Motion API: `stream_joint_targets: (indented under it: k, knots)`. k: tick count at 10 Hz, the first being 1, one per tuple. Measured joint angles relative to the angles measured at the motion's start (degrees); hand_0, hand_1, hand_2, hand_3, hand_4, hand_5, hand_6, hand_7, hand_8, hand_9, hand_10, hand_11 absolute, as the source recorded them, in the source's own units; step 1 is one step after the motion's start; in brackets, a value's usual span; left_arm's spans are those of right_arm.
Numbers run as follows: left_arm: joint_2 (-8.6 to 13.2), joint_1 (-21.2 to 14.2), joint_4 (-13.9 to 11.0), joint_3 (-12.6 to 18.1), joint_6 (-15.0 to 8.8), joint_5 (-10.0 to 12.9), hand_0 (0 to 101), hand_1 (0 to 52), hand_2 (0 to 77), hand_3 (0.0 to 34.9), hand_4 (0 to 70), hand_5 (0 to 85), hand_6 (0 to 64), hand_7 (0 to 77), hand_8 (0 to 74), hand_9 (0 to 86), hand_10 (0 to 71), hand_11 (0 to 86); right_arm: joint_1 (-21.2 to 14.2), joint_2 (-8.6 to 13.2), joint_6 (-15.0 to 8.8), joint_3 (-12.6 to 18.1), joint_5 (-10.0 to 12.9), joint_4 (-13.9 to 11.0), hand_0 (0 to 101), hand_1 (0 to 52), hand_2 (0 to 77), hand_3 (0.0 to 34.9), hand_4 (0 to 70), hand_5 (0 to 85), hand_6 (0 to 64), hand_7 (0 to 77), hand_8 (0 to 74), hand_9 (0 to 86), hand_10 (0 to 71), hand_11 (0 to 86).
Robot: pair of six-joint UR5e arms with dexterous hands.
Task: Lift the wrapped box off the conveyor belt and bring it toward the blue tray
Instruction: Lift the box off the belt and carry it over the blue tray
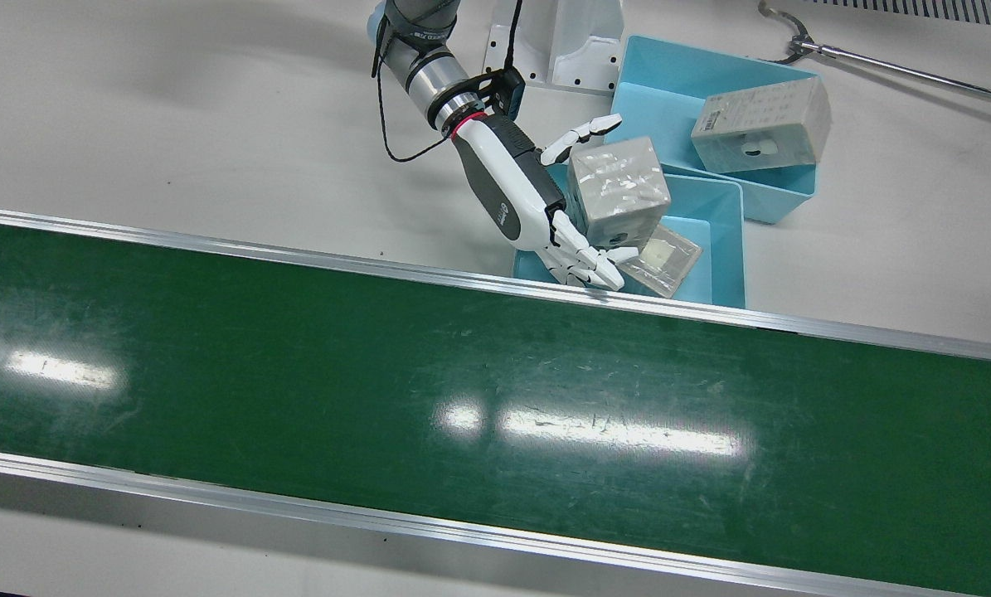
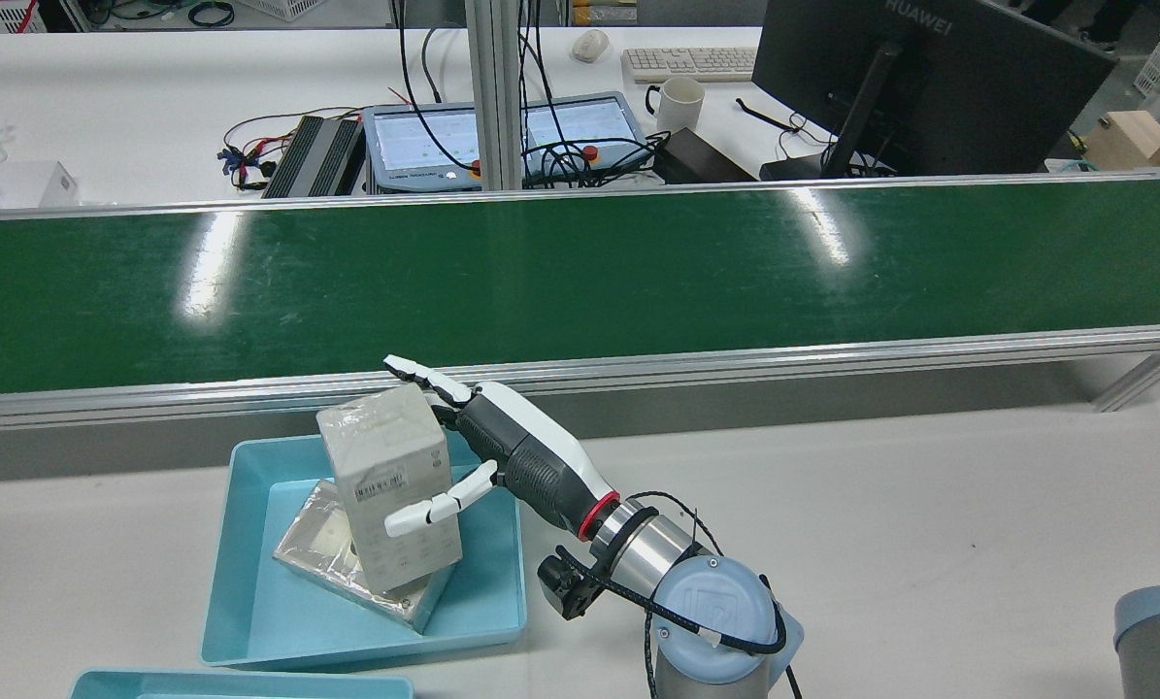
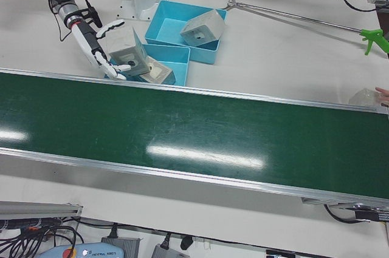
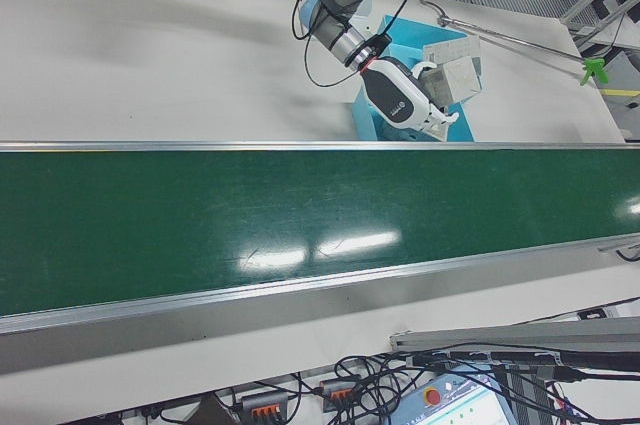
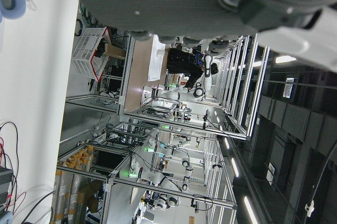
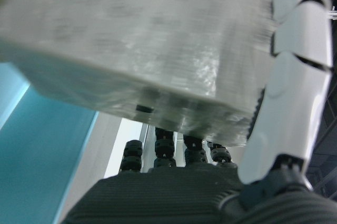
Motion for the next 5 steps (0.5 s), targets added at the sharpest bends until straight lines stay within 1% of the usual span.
stream_joint_targets:
  k: [1,2,3,4,5]
  knots:
    - [0.00,0.00,0.00,0.00,0.00,0.00,0,0.0,1.1,0.0,0.0,0.5,0.5,0.5,0.5,0.5,0.5,0.5,0.01,-0.11,1.06,0.26,-0.66,-0.01,42,1.6,8.7,10.9,0.5,4.9,7.1,19.6,4.9,14.2,0.0,1.6]
    - [0.00,0.00,0.00,0.00,0.00,0.00,0,0.0,1.1,0.0,0.0,1.1,0.0,0.5,0.5,0.5,0.5,0.5,0.02,-0.17,1.82,0.99,-1.06,-0.01,42,3.8,2.2,12.7,0.5,4.4,0.0,7.6,5.5,11.4,0.0,1.1]
    - [0.00,0.00,0.00,0.00,0.00,0.00,0,0.0,0.5,0.0,0.0,1.1,0.5,0.5,0.5,0.5,0.5,0.5,0.18,-0.19,2.24,2.35,-1.29,-0.01,42,4.4,2.2,13.4,0.5,2.2,0.0,0.5,3.3,10.9,0.0,1.1]
    - [0.00,0.00,0.00,0.00,0.00,0.00,0,0.0,0.5,0.0,0.0,1.1,0.5,0.5,0.5,0.5,0.5,0.5,0.65,-0.21,2.43,4.35,-1.37,-0.01,42,4.4,1.6,13.9,2.7,0.5,0.0,6.5,2.2,1.1,0.0,3.3]
    - [0.00,0.00,0.00,0.00,0.00,0.00,0,0.0,0.5,0.0,0.0,1.1,0.5,0.5,0.5,0.5,0.5,0.5,1.51,-0.23,2.54,7.28,-1.30,-0.01,42,4.4,1.6,13.9,2.7,0.5,0.0,6.5,2.2,1.1,0.0,3.3]
